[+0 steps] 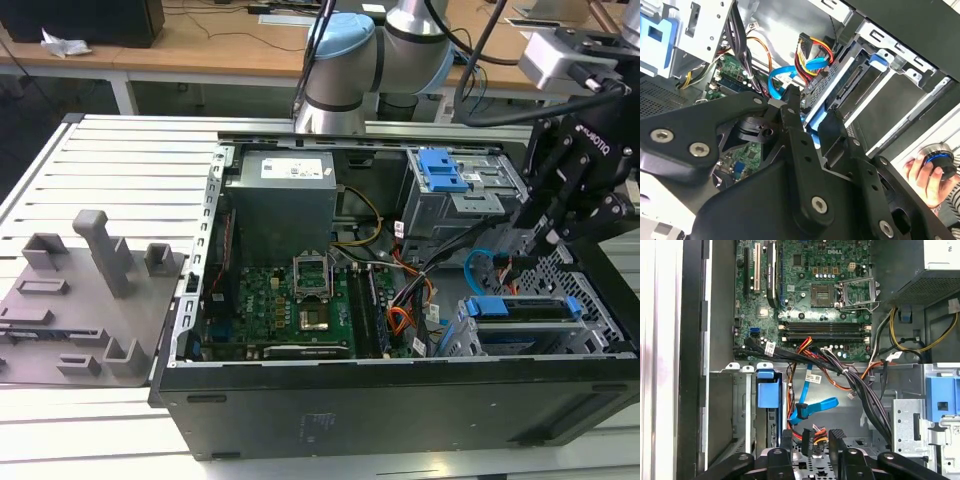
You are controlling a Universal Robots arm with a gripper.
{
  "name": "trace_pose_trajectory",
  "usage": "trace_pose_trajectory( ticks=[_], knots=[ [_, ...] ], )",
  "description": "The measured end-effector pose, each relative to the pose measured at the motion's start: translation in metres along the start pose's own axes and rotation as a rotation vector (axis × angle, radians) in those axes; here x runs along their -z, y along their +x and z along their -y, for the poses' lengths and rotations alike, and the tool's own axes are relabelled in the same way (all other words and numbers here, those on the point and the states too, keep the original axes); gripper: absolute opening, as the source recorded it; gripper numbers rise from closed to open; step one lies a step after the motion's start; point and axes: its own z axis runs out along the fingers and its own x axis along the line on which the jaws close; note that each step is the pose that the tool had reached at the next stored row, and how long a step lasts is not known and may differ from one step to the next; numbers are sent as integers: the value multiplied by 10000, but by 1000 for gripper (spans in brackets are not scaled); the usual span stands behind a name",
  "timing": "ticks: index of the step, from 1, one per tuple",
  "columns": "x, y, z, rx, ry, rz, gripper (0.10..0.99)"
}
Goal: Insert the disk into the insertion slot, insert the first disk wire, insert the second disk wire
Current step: 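Insert the first disk wire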
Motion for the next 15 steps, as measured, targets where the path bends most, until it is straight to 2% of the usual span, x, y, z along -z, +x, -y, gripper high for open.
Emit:
trace_pose_trajectory(
  ticks=[2,4,5,9,15],
  knots=[
    [-28,0,5,0,1,0,420],
    [-128,0,28,-3,0,0,420],
    [-150,-1,40,-42,0,3,420],
    [-222,-3,65,-572,-1,37,420],
    [-273,-4,78,-578,3,-36,420]
  ],
)
